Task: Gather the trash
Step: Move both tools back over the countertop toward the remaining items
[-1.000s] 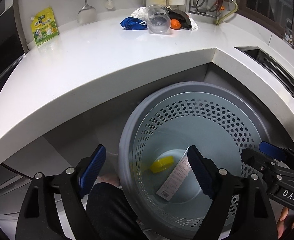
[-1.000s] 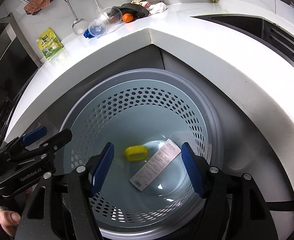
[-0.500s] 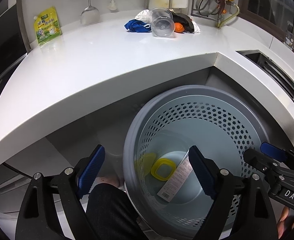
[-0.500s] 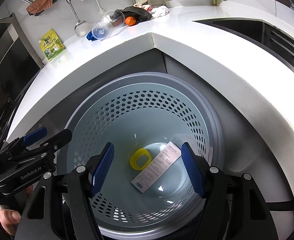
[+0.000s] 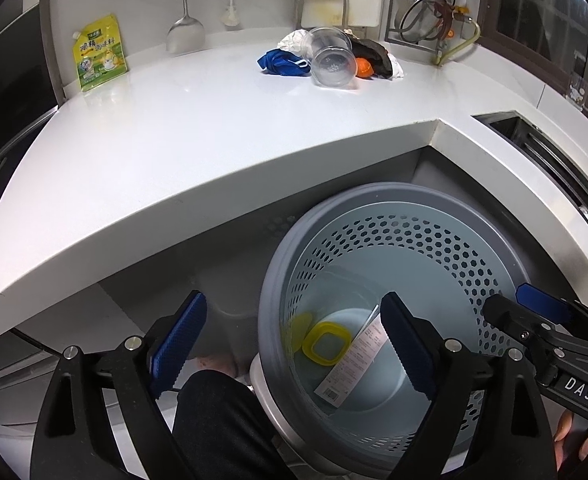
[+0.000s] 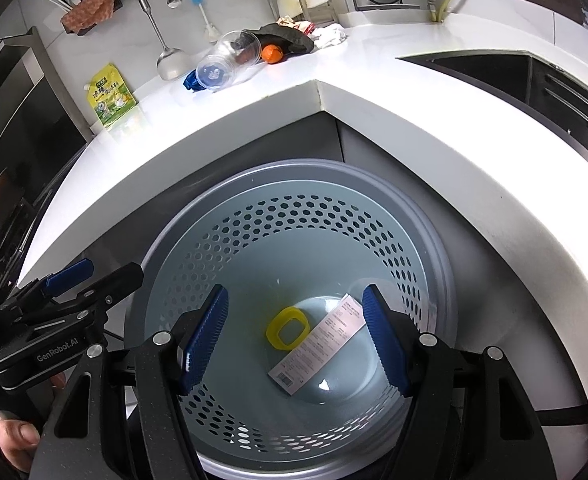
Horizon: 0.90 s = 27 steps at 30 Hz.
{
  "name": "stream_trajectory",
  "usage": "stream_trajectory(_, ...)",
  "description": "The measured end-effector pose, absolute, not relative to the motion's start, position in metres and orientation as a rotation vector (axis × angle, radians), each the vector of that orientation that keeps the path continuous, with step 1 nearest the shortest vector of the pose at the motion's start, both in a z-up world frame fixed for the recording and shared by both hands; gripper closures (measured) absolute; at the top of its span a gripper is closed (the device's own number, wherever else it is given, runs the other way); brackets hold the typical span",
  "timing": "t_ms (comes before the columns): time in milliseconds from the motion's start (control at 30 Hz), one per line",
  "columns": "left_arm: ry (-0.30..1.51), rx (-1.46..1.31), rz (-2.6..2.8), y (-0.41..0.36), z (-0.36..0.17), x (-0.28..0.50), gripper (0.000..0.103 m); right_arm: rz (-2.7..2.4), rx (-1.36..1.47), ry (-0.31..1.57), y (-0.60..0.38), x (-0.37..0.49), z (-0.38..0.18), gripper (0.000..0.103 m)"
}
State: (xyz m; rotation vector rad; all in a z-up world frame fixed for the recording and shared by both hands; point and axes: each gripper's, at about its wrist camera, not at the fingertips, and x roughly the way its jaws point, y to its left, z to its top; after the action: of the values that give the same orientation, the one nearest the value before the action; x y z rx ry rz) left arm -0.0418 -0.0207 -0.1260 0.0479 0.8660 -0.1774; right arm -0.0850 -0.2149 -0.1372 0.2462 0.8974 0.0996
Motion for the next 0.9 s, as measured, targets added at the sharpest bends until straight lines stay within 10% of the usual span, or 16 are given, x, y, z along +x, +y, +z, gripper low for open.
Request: stream_trajectory(900,0.681,-0.022,-0.129,0.016,-0.053,0.023,0.012,0.082,0.190,0.748,-0.206,-0.023,-0.070,0.033)
